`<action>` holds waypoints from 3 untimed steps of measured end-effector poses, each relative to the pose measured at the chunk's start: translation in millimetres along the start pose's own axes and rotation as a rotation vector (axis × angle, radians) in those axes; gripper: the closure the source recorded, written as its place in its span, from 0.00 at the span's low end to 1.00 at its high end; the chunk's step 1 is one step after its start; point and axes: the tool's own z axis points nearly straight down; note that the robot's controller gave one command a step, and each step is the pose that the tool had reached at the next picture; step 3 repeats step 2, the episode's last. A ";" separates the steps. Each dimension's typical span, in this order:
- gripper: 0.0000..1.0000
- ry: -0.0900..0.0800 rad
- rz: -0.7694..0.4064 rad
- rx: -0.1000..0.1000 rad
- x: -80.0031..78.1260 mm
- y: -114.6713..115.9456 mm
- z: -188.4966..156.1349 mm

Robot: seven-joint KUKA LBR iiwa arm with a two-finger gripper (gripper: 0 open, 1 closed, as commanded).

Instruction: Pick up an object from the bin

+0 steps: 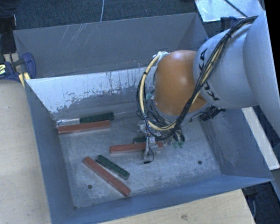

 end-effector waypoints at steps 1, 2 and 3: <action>1.00 0.004 0.000 0.000 1.1 -0.1 -3.7; 1.00 0.013 0.000 0.001 2.6 -0.4 -20.1; 1.00 0.013 0.000 0.001 2.6 -0.4 -20.1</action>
Offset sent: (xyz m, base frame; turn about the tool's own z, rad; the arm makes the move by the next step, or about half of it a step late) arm 0.0002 0.0000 0.0903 0.0000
